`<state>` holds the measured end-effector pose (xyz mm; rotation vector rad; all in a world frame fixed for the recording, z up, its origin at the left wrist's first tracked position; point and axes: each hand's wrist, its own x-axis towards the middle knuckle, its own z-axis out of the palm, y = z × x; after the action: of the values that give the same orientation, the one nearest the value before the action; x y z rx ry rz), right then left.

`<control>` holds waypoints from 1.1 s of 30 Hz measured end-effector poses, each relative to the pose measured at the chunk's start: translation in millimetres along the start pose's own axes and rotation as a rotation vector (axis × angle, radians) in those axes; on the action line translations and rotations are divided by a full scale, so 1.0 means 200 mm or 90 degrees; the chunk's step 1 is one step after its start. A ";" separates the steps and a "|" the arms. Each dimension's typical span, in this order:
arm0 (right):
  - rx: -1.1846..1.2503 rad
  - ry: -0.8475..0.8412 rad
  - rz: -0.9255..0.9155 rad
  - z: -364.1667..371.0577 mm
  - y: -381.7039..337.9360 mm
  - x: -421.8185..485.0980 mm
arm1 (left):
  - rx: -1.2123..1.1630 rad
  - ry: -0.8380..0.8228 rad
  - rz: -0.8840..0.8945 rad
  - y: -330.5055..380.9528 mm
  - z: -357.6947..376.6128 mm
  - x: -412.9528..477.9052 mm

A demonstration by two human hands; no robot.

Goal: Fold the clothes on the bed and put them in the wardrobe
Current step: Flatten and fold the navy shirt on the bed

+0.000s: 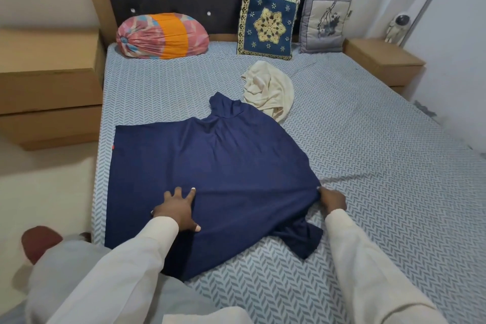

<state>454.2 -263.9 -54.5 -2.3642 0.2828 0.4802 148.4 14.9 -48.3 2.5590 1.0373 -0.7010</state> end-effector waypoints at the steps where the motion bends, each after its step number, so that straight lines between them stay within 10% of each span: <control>1: -0.003 -0.020 -0.001 0.00 0.03 0.03 | -0.003 -0.002 0.000 0.00 0.00 0.00; 9: -0.043 -0.191 -0.095 0.11 0.22 -0.06 | -0.038 0.086 0.026 -0.04 0.10 -0.10; 22: -0.129 -0.183 -0.124 -0.09 0.35 -0.34 | 0.038 0.106 0.087 -0.15 0.17 -0.31; 29: -0.236 -0.324 -0.046 -0.18 0.38 -0.50 | 0.039 -0.037 0.169 -0.11 0.19 -0.40; 33: -0.309 -0.191 -0.051 -0.23 0.44 -0.44 | 0.111 -0.092 0.147 -0.11 0.18 -0.44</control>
<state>358.0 -352.2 -39.1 -2.7017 -0.0794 0.9374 65.5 -35.7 -33.5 2.6688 0.6476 -0.9309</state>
